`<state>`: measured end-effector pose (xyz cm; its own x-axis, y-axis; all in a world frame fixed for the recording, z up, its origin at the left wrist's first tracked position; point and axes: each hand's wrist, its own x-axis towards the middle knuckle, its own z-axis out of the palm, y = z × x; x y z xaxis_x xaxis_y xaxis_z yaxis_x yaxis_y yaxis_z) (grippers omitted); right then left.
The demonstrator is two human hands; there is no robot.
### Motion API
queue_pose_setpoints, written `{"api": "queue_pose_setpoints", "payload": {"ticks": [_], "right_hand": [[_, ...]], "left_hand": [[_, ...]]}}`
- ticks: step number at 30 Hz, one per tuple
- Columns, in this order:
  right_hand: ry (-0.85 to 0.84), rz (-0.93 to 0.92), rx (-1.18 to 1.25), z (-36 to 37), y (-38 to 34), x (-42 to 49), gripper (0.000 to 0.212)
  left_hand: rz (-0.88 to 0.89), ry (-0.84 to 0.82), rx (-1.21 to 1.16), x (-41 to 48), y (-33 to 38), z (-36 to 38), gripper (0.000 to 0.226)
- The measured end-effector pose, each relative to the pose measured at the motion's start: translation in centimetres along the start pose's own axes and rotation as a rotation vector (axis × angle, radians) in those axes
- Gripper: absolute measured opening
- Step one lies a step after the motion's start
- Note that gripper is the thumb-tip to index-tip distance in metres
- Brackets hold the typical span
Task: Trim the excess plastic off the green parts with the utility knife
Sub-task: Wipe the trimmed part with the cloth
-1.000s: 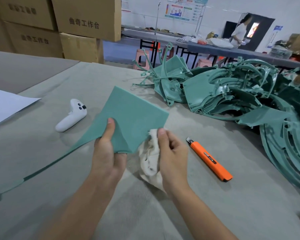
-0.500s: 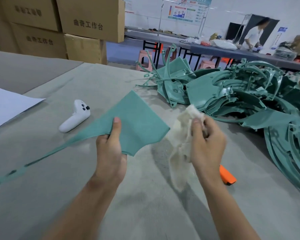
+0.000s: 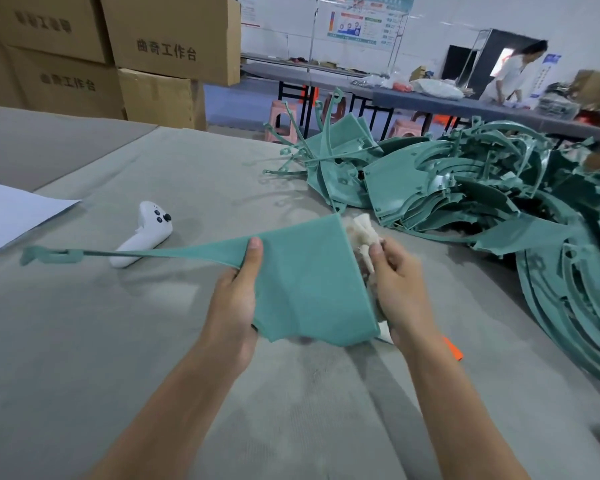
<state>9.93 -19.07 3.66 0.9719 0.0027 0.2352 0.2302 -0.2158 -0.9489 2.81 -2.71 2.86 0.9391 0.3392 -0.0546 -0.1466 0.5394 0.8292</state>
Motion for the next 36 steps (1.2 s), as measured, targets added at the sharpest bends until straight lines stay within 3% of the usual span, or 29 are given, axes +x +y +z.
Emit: {"api": "queue_pose_setpoints", "payload": {"ticks": [3, 5, 7, 9, 14, 17, 20, 24, 30, 36], "right_hand": [[-0.351, 0.460, 0.545, -0.5, -0.6, -1.1, 0.042], [-0.575, 0.525, 0.614, -0.2, -0.9, -2.0, 0.049], [-0.642, 0.458, 0.607, -0.1, -0.9, -2.1, 0.054], [-0.617, 0.332, 0.522, -0.3, -1.2, -2.1, 0.055], [-0.491, 0.065, 0.383, -0.1, -1.1, -2.2, 0.034], [-0.394, -0.014, 0.194, 0.9, -1.3, -2.7, 0.040], [-0.341, -0.066, 0.031, 1.3, -1.0, -2.9, 0.072], [-0.389, -0.137, -0.045, 1.8, -0.9, -3.2, 0.069], [-0.150, -0.160, 0.107, 3.9, -0.4, -4.6, 0.045], [-0.123, -0.098, 0.262, 5.8, -0.2, -6.3, 0.043]], "left_hand": [[0.005, 0.012, 0.065, -0.1, 0.0, -0.1, 0.033], [-0.009, 0.026, 0.075, 0.0, 0.0, -0.2, 0.029], [-0.031, 0.020, 0.082, 0.1, 0.1, -0.3, 0.028], [-0.038, 0.010, 0.088, 0.2, 0.2, -0.4, 0.029], [-0.031, 0.021, 0.096, 0.4, 0.1, -0.7, 0.031], [0.017, 0.072, 0.073, 0.6, 0.3, -0.9, 0.028], [0.031, 0.120, 0.046, 0.8, 0.5, -1.0, 0.027], [0.076, 0.220, -0.037, 1.3, 1.0, -1.6, 0.026], [0.143, 0.326, -0.189, 1.4, 1.1, -1.7, 0.025], [0.084, 0.252, -0.288, 1.3, 0.4, -1.2, 0.033]]}}
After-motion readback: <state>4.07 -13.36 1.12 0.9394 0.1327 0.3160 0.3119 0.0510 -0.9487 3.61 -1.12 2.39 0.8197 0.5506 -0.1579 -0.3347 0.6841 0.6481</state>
